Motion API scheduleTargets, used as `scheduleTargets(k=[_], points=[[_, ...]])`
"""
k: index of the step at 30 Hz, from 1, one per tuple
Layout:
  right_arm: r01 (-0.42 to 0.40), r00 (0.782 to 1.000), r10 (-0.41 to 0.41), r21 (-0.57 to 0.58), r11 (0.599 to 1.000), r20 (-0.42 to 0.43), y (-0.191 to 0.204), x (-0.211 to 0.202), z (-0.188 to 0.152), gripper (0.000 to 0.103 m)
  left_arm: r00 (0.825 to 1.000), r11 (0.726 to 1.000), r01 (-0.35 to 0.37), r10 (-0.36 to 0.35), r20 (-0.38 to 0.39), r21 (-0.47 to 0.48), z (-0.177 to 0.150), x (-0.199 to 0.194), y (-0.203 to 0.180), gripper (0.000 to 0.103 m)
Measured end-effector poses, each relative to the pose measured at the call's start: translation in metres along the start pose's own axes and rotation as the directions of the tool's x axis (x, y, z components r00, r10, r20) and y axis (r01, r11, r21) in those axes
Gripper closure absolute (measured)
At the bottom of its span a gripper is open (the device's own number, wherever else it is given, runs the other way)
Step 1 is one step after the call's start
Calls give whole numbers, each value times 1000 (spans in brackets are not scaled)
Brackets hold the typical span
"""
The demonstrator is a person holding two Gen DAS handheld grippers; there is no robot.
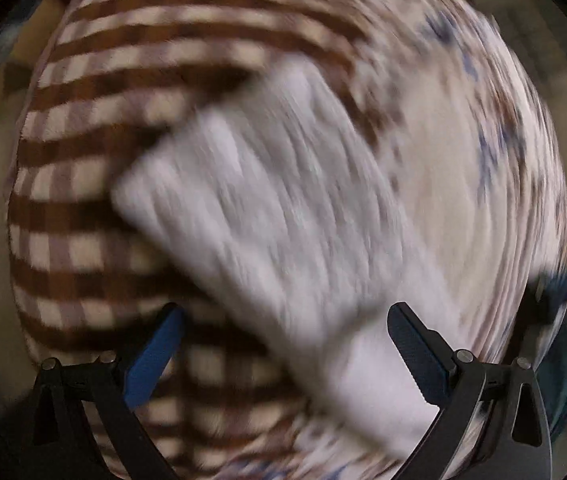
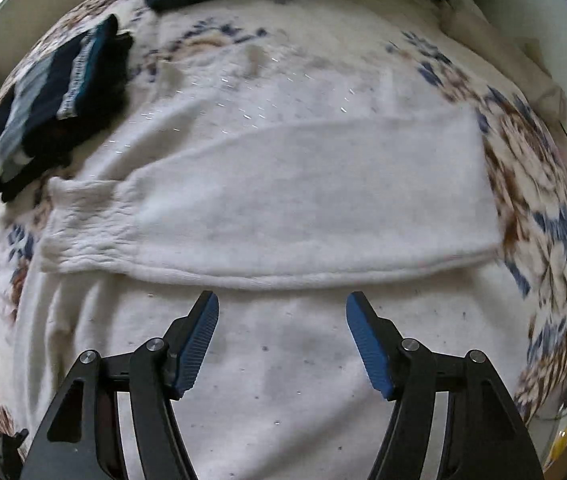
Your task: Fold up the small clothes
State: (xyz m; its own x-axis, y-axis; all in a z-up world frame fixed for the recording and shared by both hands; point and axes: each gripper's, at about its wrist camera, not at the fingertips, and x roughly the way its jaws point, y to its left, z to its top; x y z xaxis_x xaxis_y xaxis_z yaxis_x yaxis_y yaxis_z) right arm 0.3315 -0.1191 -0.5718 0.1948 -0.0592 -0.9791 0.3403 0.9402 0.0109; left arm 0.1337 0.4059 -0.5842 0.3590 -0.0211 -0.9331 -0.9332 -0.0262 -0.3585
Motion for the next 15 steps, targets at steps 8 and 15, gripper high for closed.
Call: scheduleTargets(k=[8,15], points=[[234,971,-235,-33,972,-33,10,15,6,5,964,976,-34,-26,266,217,23,-37,-52,93],[288,957,-286,-53,956,45,-3,10,22,5,923,715,-131,-165,348,687,-59,-72,-169,93]])
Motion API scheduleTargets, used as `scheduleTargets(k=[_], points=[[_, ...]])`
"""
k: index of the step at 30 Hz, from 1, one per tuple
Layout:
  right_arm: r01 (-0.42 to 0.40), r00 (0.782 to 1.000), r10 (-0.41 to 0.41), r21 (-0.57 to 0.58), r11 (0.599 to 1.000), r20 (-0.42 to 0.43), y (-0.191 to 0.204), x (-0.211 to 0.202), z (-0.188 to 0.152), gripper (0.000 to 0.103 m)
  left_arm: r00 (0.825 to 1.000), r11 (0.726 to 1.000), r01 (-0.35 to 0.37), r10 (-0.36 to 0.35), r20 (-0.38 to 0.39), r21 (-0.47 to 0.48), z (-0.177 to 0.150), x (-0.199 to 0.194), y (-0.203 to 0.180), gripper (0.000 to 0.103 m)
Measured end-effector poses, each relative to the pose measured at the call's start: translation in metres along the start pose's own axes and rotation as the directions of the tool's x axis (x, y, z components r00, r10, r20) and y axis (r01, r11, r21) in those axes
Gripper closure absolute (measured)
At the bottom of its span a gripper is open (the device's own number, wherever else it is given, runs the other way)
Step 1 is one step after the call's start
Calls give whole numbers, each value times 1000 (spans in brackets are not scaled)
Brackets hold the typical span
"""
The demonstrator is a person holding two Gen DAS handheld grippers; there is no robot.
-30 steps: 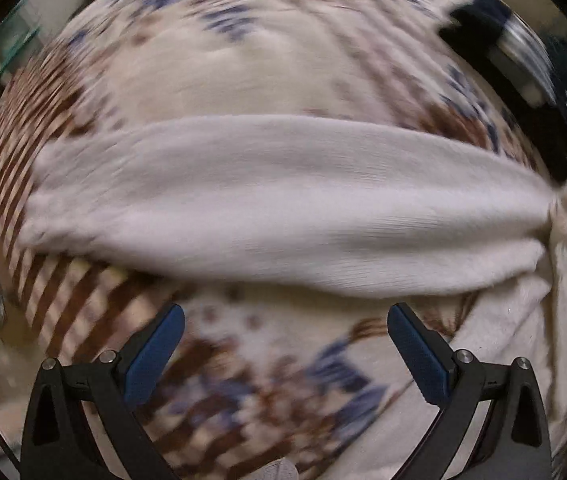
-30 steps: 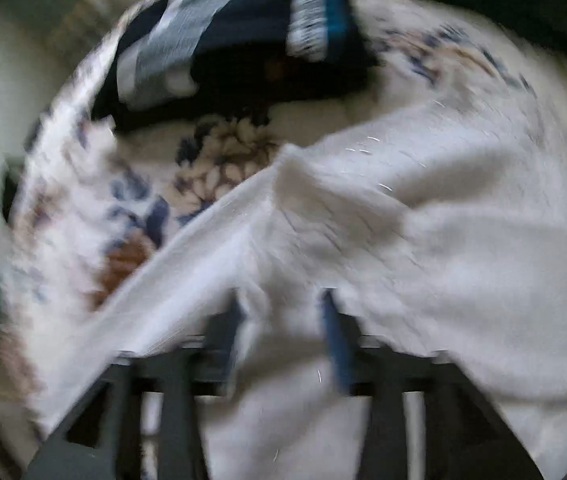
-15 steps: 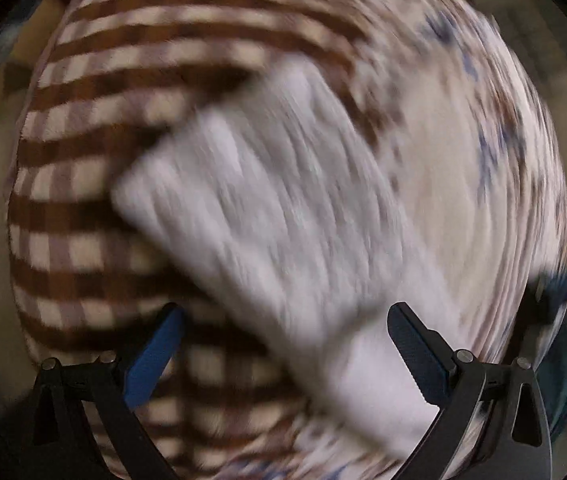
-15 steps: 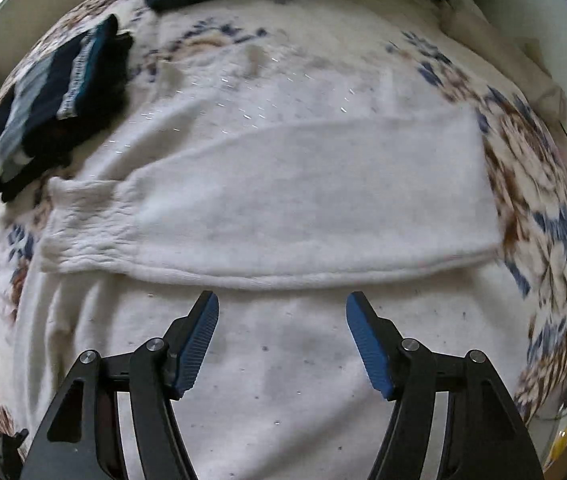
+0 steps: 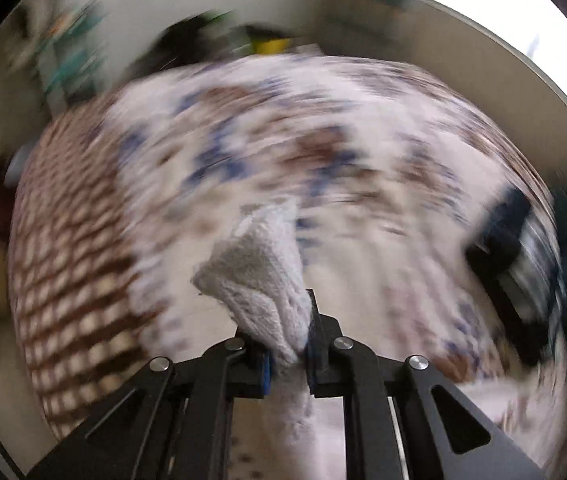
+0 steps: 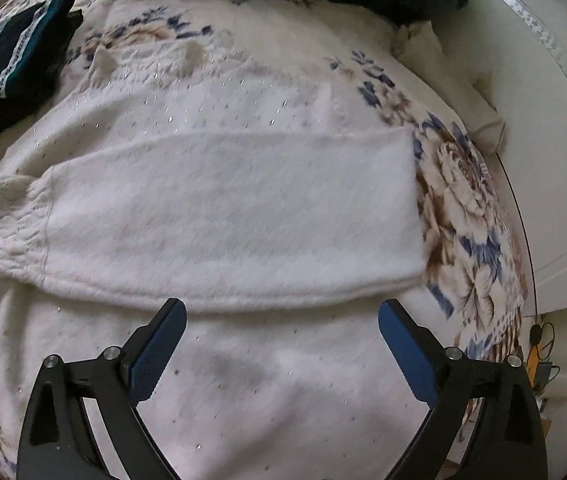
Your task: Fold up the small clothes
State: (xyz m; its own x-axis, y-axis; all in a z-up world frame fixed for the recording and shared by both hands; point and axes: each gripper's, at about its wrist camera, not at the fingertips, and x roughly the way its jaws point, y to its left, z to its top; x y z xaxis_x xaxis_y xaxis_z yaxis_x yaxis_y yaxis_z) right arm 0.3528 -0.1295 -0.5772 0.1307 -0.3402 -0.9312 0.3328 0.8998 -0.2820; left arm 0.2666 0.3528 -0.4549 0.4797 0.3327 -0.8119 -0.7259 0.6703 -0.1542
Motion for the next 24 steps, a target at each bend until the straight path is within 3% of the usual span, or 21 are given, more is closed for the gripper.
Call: scheduleTargets(k=[5,9,15,16,18,20,22,24], points=[[-52,999,52,27,998,-2,-16,6,4,5,994,960,98,-104,11,261,-17,-33,-101,94],[-100,995,101,70,993,-21,-40,16,1,4,978,893,197,-206,-21,404,-47,-62,-186,94],[-172,978,190,180,968,-86,-96,43,0,4,928,761,364,-347,-138,537,-118,-97,-311,94],[-173,976,195,199,965,-95,-107,48,0,4,916,728,394,-363,-172,561,-138,-102,-336,94],[-183,971,213,235,955,-109,-125,55,1,4,896,671,436,-386,-220,599,-169,-107,-371,94],[-196,966,231,255,947,-114,-140,61,4,4,891,625,449,-369,-265,639,-200,-105,-399,91],[-225,958,263,266,937,-116,-152,66,10,4,876,609,482,-347,-334,630,-225,-92,-415,89],[-248,951,286,266,931,-115,-161,69,15,4,853,621,518,-327,-406,588,-237,-77,-418,85]])
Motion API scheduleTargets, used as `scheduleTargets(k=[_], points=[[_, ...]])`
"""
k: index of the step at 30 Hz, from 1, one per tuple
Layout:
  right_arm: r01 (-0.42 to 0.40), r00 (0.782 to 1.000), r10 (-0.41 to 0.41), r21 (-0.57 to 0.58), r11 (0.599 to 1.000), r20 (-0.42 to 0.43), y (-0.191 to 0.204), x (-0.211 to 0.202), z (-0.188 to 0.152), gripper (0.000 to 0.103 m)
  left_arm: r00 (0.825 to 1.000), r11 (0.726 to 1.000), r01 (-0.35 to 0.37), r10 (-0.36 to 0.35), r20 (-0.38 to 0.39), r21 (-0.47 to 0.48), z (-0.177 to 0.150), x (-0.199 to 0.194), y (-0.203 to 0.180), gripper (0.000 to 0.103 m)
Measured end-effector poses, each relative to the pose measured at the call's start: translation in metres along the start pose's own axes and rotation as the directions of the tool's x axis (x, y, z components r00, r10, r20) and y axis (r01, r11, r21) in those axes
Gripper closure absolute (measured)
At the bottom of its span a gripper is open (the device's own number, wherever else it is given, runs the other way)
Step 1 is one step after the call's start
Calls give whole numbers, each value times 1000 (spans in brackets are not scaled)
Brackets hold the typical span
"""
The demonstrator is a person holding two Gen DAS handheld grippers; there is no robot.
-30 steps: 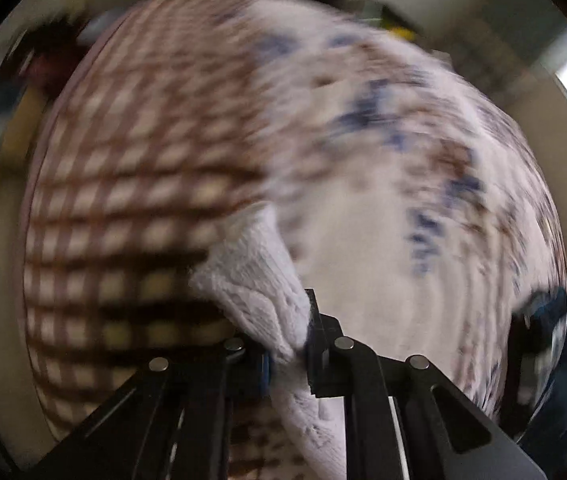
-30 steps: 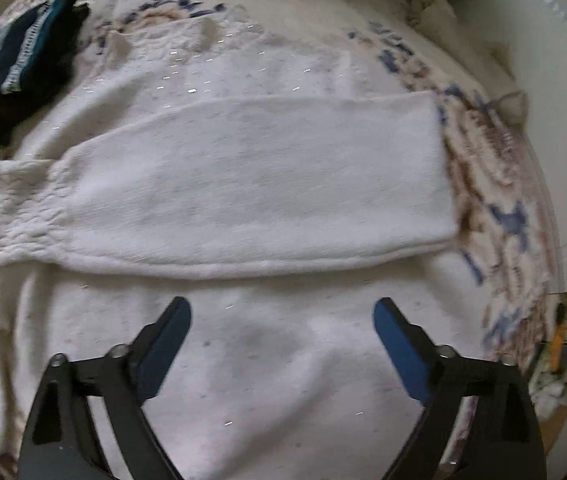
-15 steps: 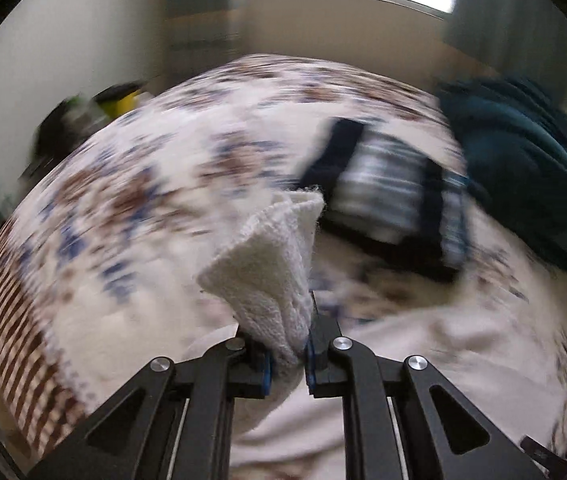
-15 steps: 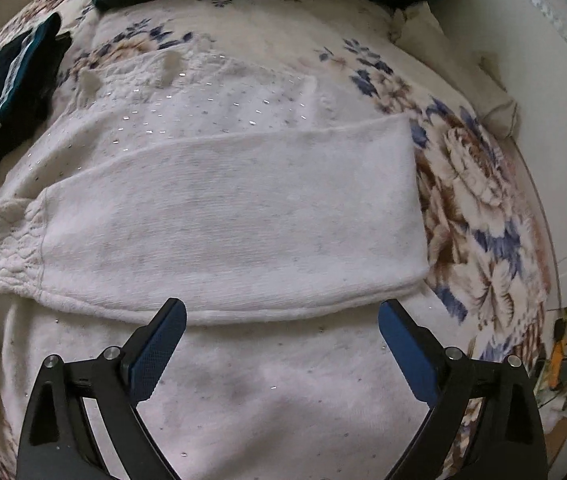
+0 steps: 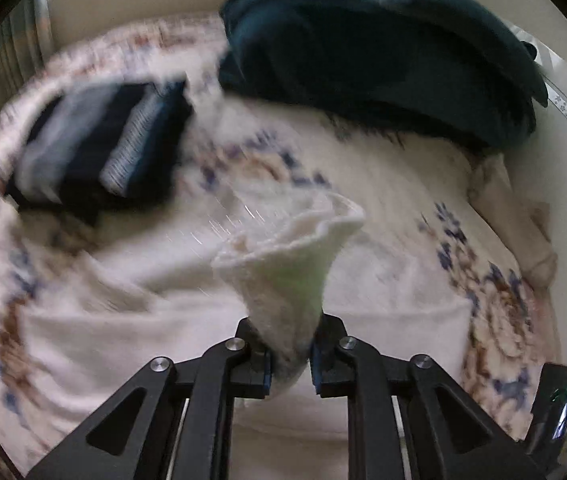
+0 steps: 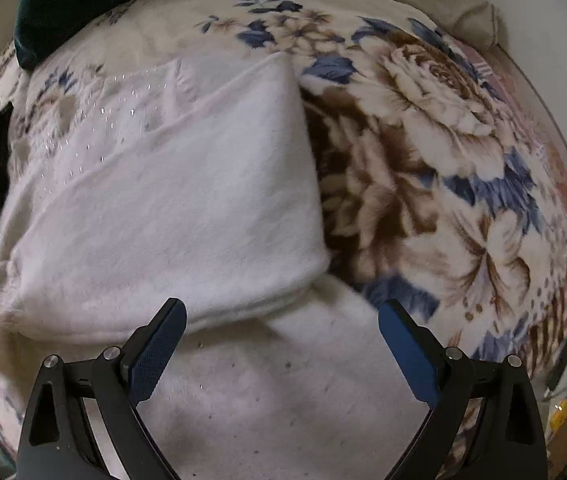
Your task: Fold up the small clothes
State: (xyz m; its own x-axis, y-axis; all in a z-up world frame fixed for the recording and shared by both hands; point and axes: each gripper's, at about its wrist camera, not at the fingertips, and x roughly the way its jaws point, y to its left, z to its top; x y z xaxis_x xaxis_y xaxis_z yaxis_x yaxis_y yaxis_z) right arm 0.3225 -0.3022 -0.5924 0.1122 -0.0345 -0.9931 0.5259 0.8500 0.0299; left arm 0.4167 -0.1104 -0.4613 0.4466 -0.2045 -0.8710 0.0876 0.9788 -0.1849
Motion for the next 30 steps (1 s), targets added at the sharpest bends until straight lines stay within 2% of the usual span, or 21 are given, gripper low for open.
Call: scheduleTargets(k=[1,2,3,4,6,7,9,11,13,15,17,19,21,22,23,24,27,30], points=[[-17,1000,17,-4,1000,-5,-3,0,4,4,1000,1000,-12,12,-13,-9,-2,3,-1,73],[-31,999,31,-7,999,-10,-6,-1,7,4,1000,1000,-25,25,-14,-19,-4,3,4,66],[-51,999,50,-7,999,-16,-8,-3,10,4,1000,999,-30,30,-7,-45,-6,-2,15,50],[-83,996,83,-4,997,-23,-10,-6,14,4,999,997,-39,39,-1,-73,-8,-8,27,30],[-163,986,163,-1,987,-34,-11,-11,22,4,995,987,-93,96,17,-128,-17,-20,52,14],[-206,978,206,-4,979,-40,-8,-12,25,4,987,976,-151,157,23,-158,-23,-29,69,14],[-305,950,303,-31,952,-74,9,-12,32,4,972,953,-225,233,16,-204,-34,-38,98,14],[-394,916,388,-44,918,-106,31,-4,41,4,943,912,-329,333,-29,-244,-51,-36,132,14],[-420,903,412,-54,906,-121,54,4,47,4,898,858,-439,428,-101,-268,-68,-33,162,14],[-429,898,417,-67,901,-136,83,13,60,4,873,822,-488,468,-140,-294,-77,-34,184,14],[-442,893,429,-84,893,-137,114,19,69,4,858,800,-513,491,-153,-311,-83,-36,196,14],[-408,908,385,-133,903,-164,151,29,70,4,847,782,-530,509,-156,-326,-87,-42,204,14],[-341,932,302,-209,916,-198,183,45,64,6,836,765,-547,524,-166,-340,-90,-44,209,14],[-304,946,260,-249,919,-196,194,49,59,27,835,760,-547,521,-173,-350,-91,-44,213,14],[-268,959,225,-289,919,-174,199,48,55,73,836,757,-545,519,-175,-359,-92,-46,214,14],[-231,971,196,-317,920,-139,199,43,51,92,837,755,-544,518,-175,-366,-92,-47,216,14],[-272,962,272,-260,926,-39,166,10,48,91,842,754,-534,518,-155,-382,-89,-54,218,14],[-282,952,298,-182,942,71,112,-27,48,91,862,770,-499,490,-131,-398,-82,-54,217,14]])
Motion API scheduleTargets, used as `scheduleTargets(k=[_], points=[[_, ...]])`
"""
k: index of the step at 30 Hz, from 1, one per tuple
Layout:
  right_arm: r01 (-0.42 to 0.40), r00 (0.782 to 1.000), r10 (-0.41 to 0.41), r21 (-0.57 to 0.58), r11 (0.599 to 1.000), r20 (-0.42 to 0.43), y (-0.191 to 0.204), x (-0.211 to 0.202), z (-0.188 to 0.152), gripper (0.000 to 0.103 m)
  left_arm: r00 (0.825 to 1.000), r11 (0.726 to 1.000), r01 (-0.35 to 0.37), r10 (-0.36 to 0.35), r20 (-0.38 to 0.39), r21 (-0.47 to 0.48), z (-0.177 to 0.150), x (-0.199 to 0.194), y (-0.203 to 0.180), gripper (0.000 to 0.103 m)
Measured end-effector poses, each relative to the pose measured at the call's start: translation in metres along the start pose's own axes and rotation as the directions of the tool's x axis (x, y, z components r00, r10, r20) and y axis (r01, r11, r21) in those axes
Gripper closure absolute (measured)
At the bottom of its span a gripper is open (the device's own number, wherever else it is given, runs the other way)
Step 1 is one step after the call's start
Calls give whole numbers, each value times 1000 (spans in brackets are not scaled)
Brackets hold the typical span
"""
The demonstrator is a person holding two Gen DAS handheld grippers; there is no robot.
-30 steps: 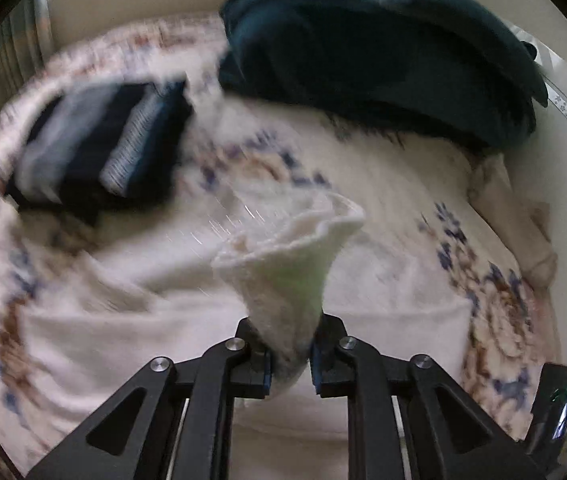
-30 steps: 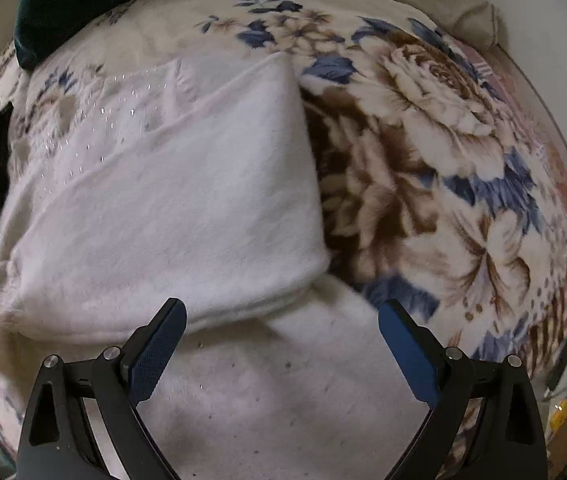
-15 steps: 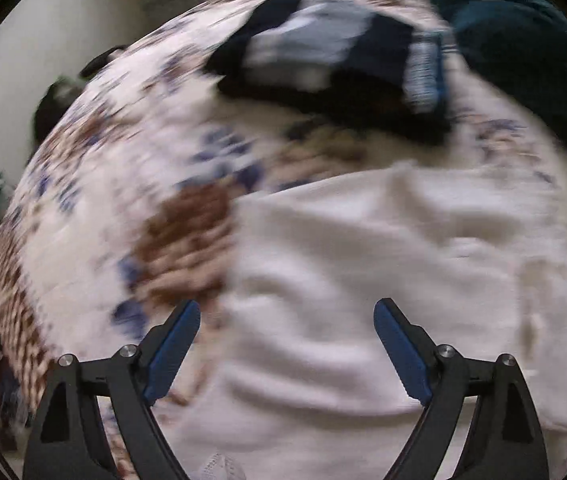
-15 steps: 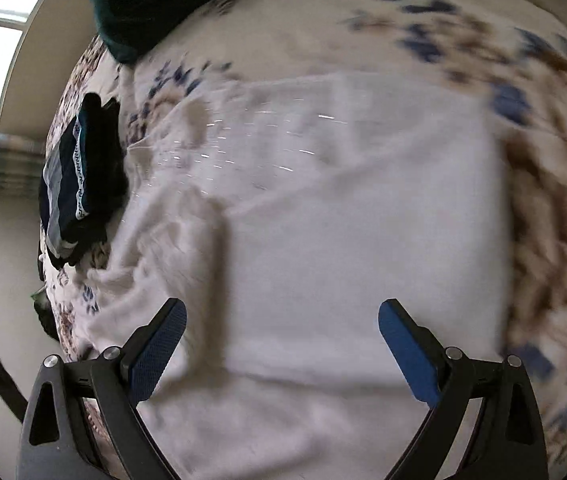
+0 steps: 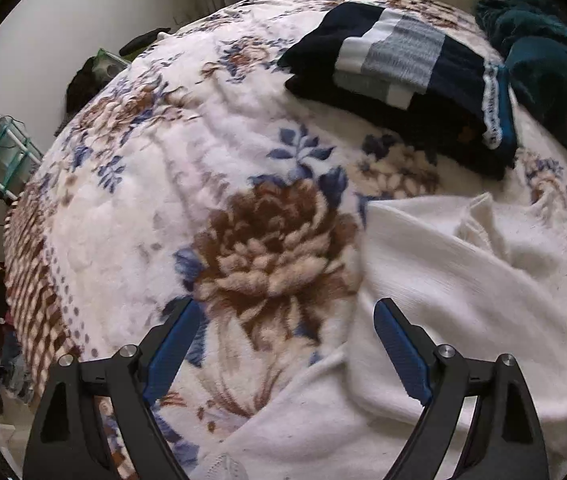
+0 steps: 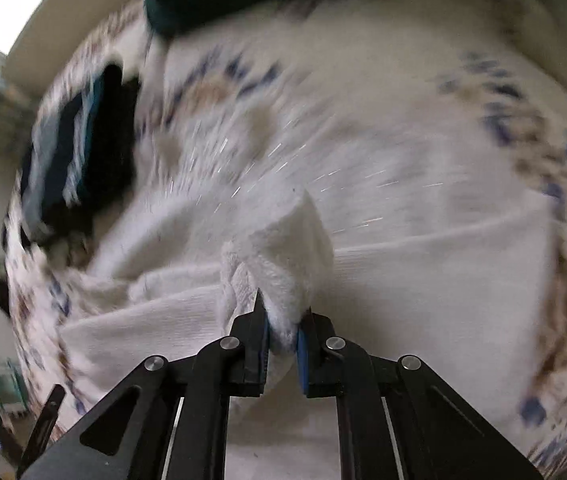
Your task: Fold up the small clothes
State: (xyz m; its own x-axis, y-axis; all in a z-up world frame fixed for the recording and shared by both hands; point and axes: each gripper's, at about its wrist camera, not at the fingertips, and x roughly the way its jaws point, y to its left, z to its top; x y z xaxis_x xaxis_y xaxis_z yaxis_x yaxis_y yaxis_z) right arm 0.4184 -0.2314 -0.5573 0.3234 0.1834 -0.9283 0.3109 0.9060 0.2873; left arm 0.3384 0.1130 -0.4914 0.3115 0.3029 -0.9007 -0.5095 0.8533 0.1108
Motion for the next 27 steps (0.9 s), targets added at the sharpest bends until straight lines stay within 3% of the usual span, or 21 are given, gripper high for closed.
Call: scheduleTargets(k=[5,12,14,17,20,24,27], points=[[58,994,-71,142,988,84,-87,-49,-11,91,998,998,57,-57,-4,28,8,6,-27,14],[60,996,-72,229,972,44,-152,-33,-18,91,995,988,99,-98,-16,122,21,23,-80,14],[105,994,-98,248,963,-41,-167,-24,-19,69,997,981,70,-67,-24,179,23,35,-94,14],[78,997,-75,320,944,-22,-183,-38,-26,49,998,970,52,-43,-43,239,24,48,-105,14],[28,999,-41,364,931,29,-194,-59,-29,47,999,963,49,-42,-33,263,26,50,-107,14],[-30,1000,30,406,913,7,-197,-53,-23,45,999,958,33,-27,-23,284,24,50,-107,14],[-13,1000,23,387,922,-20,-179,-40,-10,45,1000,950,16,-9,-24,311,23,56,-111,14]])
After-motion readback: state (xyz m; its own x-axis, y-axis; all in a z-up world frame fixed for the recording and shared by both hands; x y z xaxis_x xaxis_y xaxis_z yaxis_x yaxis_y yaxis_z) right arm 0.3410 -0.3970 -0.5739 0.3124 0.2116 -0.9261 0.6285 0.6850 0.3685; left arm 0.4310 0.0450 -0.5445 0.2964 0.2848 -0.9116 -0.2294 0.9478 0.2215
